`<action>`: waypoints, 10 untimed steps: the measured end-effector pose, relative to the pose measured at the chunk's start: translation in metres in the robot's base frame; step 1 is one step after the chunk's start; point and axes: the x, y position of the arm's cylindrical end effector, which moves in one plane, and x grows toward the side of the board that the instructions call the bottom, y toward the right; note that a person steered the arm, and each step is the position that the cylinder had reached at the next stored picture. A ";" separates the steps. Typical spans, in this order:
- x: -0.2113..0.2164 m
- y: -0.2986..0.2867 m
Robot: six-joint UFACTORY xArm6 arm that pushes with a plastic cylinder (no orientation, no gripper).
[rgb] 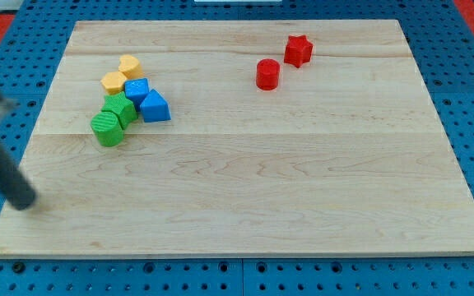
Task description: Push the yellow hexagon towards the bottom right
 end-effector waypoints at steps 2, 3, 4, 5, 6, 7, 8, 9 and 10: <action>-0.061 -0.002; -0.099 0.038; -0.137 0.086; -0.168 0.094; -0.198 0.094; -0.216 0.097; -0.225 0.110; -0.238 0.131; -0.242 0.149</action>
